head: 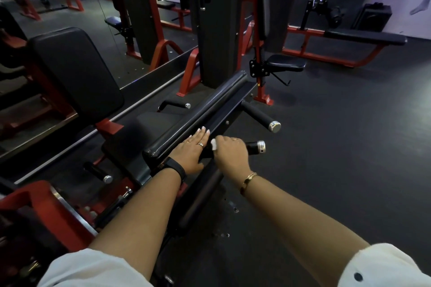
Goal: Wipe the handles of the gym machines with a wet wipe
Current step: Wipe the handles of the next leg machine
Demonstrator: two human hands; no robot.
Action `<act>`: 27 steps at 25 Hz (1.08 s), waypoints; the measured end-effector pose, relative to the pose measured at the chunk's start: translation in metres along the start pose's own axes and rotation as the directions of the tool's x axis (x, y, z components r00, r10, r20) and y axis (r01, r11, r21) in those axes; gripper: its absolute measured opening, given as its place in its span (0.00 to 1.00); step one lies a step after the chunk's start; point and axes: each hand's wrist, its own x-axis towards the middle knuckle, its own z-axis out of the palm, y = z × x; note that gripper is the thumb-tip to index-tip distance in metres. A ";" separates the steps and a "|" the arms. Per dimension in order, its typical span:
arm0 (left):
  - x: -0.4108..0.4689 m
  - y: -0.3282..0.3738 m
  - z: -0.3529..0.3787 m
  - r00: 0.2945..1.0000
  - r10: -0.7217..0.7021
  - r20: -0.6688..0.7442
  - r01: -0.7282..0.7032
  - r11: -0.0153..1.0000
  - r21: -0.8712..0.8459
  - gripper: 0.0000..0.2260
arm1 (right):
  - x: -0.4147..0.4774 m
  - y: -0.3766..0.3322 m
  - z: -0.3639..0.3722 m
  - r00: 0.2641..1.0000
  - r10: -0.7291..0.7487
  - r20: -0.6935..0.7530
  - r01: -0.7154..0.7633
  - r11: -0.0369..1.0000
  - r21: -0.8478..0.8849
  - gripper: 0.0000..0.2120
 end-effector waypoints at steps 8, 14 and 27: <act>0.001 -0.001 -0.004 1.000 -0.027 0.002 0.027 0.999 -0.037 0.40 | -0.030 0.084 0.034 0.724 -0.688 -0.049 0.609 0.670 -0.425 0.22; 0.001 0.000 -0.003 1.000 -0.025 -0.008 0.025 0.999 -0.022 0.41 | -0.043 0.106 0.015 0.813 -0.456 -0.362 0.270 0.846 -0.460 0.19; 0.002 -0.002 0.003 0.998 -0.031 -0.049 0.029 0.998 -0.058 0.34 | -0.048 0.124 0.006 0.734 -0.678 0.049 0.595 0.606 -0.528 0.23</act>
